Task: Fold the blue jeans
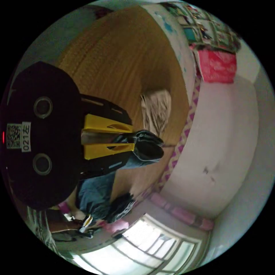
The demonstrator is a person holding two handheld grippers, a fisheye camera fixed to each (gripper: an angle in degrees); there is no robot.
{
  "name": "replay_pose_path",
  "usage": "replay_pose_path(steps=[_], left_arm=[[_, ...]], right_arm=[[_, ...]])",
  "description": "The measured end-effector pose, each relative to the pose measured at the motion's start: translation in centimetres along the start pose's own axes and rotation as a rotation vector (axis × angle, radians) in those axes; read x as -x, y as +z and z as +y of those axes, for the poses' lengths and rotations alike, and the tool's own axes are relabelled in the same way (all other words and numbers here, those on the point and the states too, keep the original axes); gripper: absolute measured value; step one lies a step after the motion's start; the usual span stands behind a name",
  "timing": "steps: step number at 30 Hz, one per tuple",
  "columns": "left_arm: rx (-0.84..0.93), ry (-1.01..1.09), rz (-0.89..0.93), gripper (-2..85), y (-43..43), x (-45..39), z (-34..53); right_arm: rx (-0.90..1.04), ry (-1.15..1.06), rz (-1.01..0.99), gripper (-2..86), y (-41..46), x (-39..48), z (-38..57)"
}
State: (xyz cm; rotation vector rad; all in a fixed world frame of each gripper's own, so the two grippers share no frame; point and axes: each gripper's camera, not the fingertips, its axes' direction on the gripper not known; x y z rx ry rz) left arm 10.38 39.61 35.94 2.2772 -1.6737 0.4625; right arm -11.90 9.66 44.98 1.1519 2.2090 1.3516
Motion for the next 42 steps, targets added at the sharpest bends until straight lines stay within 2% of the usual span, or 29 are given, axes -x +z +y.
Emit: replay_pose_path(steps=[1, 5, 8, 10, 13, 14, 17, 18, 20, 23, 25, 31, 34, 39, 42], left_arm=[[0.083, -0.061, -0.005, 5.1, 2.0, 3.3, 0.6], [0.142, -0.093, -0.051, 5.0, 5.7, 7.6, 2.7], [0.108, -0.08, -0.005, 5.0, 5.6, 8.9, 2.4], [0.12, -0.082, 0.029, 5.0, 6.0, 10.0, 1.8], [0.199, -0.078, 0.034, 5.1, 7.0, 11.5, 1.6], [0.19, -0.088, 0.042, 5.1, 6.7, 11.8, 1.6], [-0.003, -0.157, -0.011, 1.6, 2.6, 13.1, 2.3], [-0.078, -0.134, -0.027, 0.4, 1.2, 12.6, 2.5], [-0.086, -0.014, 0.028, 0.4, 1.1, 10.5, 2.0], [-0.006, 0.235, 0.156, 2.3, 4.0, 5.0, 0.8], [0.073, 0.445, 0.155, 5.5, 7.6, -0.1, 0.2], [0.318, 0.77, 0.11, 11.1, 16.5, -7.7, -0.4], [0.406, 0.851, 0.098, 11.7, 18.8, -8.6, -0.4], [0.488, 0.889, 0.086, 10.9, 20.7, -8.5, -0.1], [0.47, 0.886, 0.06, 7.4, 20.8, -8.4, 0.0]], right_arm=[[0.004, 0.001, -0.007, 14.7, 0.0, 0.1, -0.1], [0.027, 0.024, -0.019, 13.8, -0.3, 0.5, -0.7], [-0.028, -0.071, 0.053, 10.8, -2.1, 2.5, -1.7], [-0.147, -0.156, 0.088, 9.9, -4.0, 3.9, -2.8], [-0.145, -0.248, -0.004, 10.1, -3.9, 4.3, -5.9], [-0.132, -0.256, -0.008, 10.2, -3.6, 4.2, -6.5], [-0.048, -0.311, 0.022, 10.4, -1.0, 3.5, -9.4], [-0.017, -0.33, 0.03, 10.4, 0.1, 2.9, -10.4], [0.023, -0.367, 0.008, 10.7, 1.7, 1.9, -12.0], [0.105, -0.474, -0.001, 10.9, 4.8, 0.6, -14.8], [0.185, -0.587, -0.011, 11.1, 7.1, 0.4, -16.7], [0.357, -0.688, -0.16, 8.8, 10.5, -0.9, -20.7], [0.385, -0.748, -0.162, 1.0, 9.9, -0.7, -21.3], [0.298, -0.795, -0.202, -0.8, 6.0, -1.1, -20.8], [0.221, -0.776, -0.208, -0.9, 3.3, -1.7, -20.1]])
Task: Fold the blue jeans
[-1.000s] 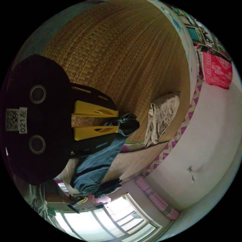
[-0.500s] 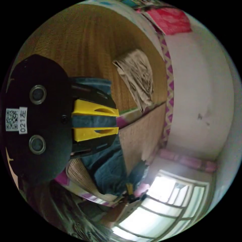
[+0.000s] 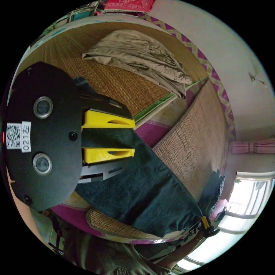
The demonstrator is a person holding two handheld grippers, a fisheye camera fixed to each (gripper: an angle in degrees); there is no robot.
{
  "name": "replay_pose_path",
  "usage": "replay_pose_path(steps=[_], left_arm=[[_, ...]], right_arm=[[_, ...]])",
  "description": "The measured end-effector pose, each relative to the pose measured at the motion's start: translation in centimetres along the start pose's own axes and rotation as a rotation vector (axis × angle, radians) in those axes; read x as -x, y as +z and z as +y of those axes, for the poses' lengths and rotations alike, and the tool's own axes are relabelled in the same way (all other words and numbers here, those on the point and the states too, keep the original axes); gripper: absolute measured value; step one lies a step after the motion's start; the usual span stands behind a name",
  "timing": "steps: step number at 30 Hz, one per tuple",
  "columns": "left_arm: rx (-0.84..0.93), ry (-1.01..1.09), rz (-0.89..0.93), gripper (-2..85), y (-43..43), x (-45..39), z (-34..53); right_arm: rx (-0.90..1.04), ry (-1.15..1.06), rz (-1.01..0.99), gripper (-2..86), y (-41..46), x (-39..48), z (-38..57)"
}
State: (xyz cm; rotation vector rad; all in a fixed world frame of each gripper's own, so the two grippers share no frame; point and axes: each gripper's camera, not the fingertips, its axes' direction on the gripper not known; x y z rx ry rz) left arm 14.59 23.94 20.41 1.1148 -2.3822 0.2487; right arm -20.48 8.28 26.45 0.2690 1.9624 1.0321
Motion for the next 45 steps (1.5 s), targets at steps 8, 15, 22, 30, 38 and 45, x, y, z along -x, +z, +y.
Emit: replay_pose_path(steps=[8, 15, 22, 30, 38, 45], left_arm=[[-0.28, 0.058, -0.018, -0.8, -8.8, -3.1, 5.4], [-0.524, 0.137, 0.04, -0.9, -21.8, -13.2, 20.7], [-0.377, -0.069, 0.142, -0.9, -14.9, -18.7, 31.1], [-0.48, -0.308, 0.276, -0.8, -11.5, -17.9, 38.2], [-0.481, -0.714, -0.136, 8.0, -17.1, -11.6, 41.7], [-0.315, -0.748, 0.056, 1.9, -14.6, -4.8, 38.1]], right_arm=[[-0.117, 0.01, 0.064, -1.0, -6.3, 4.1, 3.7], [-0.322, -0.015, -0.004, -1.0, -15.6, 14.6, 14.9], [-0.071, 0.025, -0.139, -1.0, -7.4, 23.8, 21.8], [-0.185, 0.25, -0.158, 1.2, -5.0, 24.7, 26.6], [-0.358, 0.32, -0.058, 11.4, -11.5, 24.6, 28.9], [-0.39, 0.357, -0.105, 10.0, -10.5, 22.5, 27.8]])
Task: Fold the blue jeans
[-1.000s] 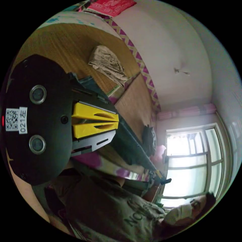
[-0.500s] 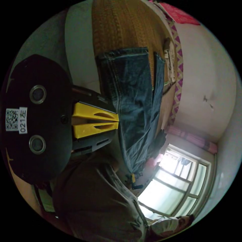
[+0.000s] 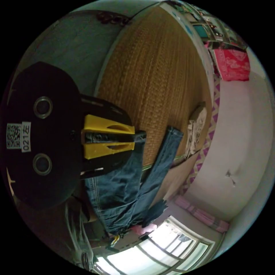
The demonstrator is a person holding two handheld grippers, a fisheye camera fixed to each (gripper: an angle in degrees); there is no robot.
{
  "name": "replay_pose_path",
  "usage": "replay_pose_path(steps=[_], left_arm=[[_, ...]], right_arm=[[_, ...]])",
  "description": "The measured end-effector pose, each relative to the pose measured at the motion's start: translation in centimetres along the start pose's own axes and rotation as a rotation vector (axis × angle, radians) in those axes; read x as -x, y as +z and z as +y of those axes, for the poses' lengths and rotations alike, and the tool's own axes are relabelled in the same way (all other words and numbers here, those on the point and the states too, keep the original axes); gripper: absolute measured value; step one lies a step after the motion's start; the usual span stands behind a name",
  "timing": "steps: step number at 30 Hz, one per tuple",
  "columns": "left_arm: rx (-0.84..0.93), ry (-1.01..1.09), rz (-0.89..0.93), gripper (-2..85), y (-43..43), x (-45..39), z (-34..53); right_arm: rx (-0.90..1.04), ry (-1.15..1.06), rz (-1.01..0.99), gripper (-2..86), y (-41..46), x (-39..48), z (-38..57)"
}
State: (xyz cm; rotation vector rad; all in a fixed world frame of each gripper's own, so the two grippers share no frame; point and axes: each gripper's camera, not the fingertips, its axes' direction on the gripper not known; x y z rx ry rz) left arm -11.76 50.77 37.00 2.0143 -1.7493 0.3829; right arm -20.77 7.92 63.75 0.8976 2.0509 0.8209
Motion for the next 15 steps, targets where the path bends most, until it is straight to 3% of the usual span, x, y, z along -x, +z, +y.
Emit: replay_pose_path(steps=[3, 6, 8, 10, 11, 15], left_arm=[[-0.229, 0.128, 0.22, -0.4, -5.2, -1.3, -2.0], [-0.372, 0.271, 0.173, -0.7, -8.4, -3.5, -2.7], [-0.271, 0.205, 0.094, -0.8, -6.2, -2.1, -3.1], [0.013, 0.045, 0.049, -0.8, -0.7, 1.9, -2.9], [0.061, 0.026, 0.051, -0.7, 0.5, 2.6, -2.5], [-0.014, -0.01, 0.102, -0.5, 0.7, 4.3, -0.4]], right_arm=[[-0.009, -0.003, -0.001, 9.3, 0.0, 0.6, 0.3], [-0.029, 0.007, -0.001, 8.5, -0.5, 1.0, 0.8], [-0.044, 0.021, -0.001, 8.3, -0.6, 1.1, 1.2], [-0.053, 0.047, 0.001, 8.2, -0.4, 0.9, 1.7], [-0.051, 0.054, 0.001, 8.2, -0.3, 0.8, 1.9], [-0.017, 0.091, 0.026, 8.6, 0.1, 0.4, 2.4]])
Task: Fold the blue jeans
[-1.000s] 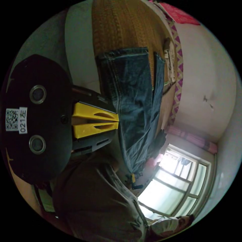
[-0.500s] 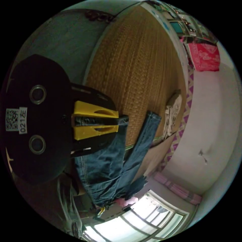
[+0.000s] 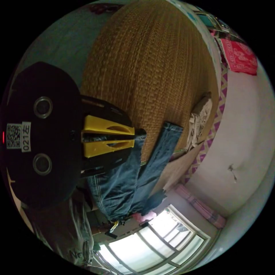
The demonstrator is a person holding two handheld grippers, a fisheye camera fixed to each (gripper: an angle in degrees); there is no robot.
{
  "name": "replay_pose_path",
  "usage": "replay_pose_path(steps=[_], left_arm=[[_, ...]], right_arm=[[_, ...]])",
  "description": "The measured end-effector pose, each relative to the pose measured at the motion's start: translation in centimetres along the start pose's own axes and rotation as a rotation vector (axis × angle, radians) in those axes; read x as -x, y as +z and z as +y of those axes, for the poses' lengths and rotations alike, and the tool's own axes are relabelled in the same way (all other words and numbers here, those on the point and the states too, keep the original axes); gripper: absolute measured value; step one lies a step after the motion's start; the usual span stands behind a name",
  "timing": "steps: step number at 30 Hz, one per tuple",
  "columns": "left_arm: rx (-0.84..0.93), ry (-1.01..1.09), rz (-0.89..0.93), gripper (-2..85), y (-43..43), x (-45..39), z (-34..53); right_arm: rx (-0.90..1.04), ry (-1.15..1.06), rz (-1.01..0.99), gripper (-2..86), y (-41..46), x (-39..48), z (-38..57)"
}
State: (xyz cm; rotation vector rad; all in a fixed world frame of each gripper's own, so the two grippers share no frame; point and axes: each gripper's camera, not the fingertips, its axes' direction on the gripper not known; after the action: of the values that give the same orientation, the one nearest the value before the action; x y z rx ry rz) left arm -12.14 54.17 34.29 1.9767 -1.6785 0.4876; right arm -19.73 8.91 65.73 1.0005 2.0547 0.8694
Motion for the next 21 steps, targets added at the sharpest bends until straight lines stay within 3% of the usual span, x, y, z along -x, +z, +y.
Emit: replay_pose_path(steps=[11, 15, 18, 21], left_arm=[[-0.047, -0.011, 0.043, -0.8, -1.6, 0.3, 1.8], [-0.179, 0.033, 0.061, -1.0, -4.0, -2.1, 3.0], [-0.189, 0.041, 0.039, -1.0, -4.9, -3.6, 3.6], [-0.201, 0.06, 0.014, -1.0, -5.4, -5.2, 4.0]], right_arm=[[-0.012, 0.237, 0.296, 10.3, -1.7, -4.5, 0.1], [0.121, 0.343, 0.342, 8.0, 1.1, -7.4, 0.8], [0.081, 0.439, 0.247, 3.5, -0.1, -9.0, 0.1], [-0.105, 0.361, 0.31, 0.3, -2.3, -8.3, -2.4]])
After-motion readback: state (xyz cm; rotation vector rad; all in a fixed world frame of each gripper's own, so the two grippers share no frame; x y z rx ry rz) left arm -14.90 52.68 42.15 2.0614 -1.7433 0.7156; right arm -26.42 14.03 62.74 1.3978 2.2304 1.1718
